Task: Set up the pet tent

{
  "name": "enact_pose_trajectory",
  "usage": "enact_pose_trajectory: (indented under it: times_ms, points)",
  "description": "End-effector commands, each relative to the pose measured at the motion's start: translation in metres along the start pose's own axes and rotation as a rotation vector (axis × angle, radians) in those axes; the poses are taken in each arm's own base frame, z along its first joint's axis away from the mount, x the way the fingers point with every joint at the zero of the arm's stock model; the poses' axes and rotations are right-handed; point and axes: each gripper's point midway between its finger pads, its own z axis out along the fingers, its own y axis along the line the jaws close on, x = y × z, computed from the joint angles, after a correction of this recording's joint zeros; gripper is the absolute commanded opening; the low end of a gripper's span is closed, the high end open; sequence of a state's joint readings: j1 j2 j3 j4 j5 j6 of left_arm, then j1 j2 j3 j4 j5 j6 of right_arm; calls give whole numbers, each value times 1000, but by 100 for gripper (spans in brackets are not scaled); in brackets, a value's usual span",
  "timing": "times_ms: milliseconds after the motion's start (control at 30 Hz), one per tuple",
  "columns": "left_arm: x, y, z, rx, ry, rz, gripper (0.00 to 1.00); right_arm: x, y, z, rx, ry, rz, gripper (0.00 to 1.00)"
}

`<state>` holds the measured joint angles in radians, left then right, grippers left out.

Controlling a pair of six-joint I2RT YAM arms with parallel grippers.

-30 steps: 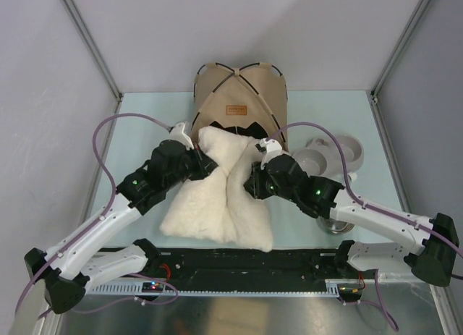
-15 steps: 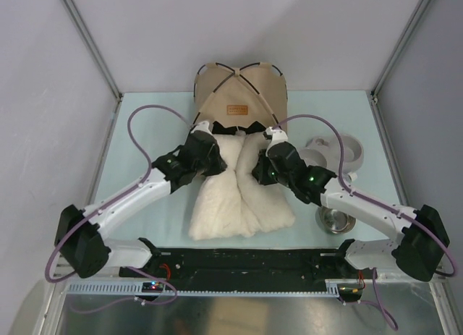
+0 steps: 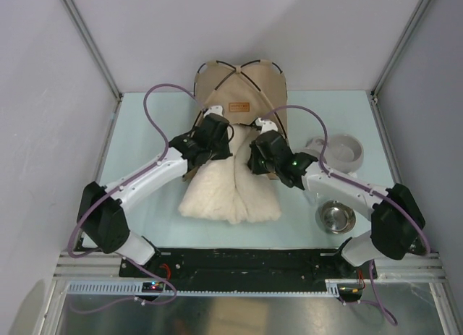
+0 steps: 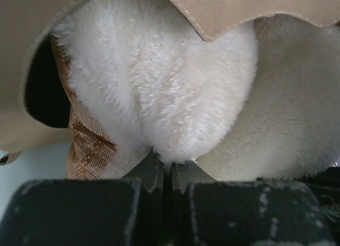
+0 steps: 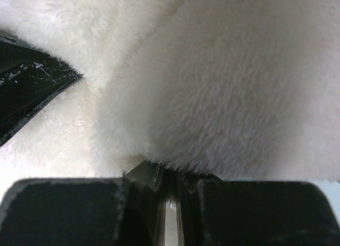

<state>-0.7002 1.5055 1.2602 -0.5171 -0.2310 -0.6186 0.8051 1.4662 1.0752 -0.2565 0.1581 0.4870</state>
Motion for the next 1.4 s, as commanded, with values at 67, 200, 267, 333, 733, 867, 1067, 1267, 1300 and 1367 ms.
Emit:
enact_pose_trajectory:
  times_ms: [67,200,267,333,733,867,1067,1267,1300,1367]
  points:
    - [-20,8,11,-55,-33,-15,0,-89,33,11,-68,-216,-11,3]
    - [-21,22,15,-97,-30,-30,0,-93,45,27,-78,-191,-56,4]
    - [-21,24,17,-101,-23,-27,0,-88,53,33,-88,-167,-88,4]
    - [-23,23,21,-96,-17,-21,0,-82,59,40,-93,-141,-113,5]
    - [-24,24,49,-119,29,1,6,-56,13,65,24,-28,3,18]
    - [-37,25,50,-113,14,7,21,-65,8,57,50,-58,-7,33]
    - [-41,30,29,-92,-7,30,49,-80,0,22,113,-122,-33,67]
    - [-37,35,11,-74,-18,34,60,-81,-7,-12,153,-164,-35,79]
    - [-36,34,8,-66,-18,31,61,-80,-5,-16,149,-169,-36,79]
    - [-36,32,3,-46,-19,27,62,-78,-2,-26,134,-180,-44,79]
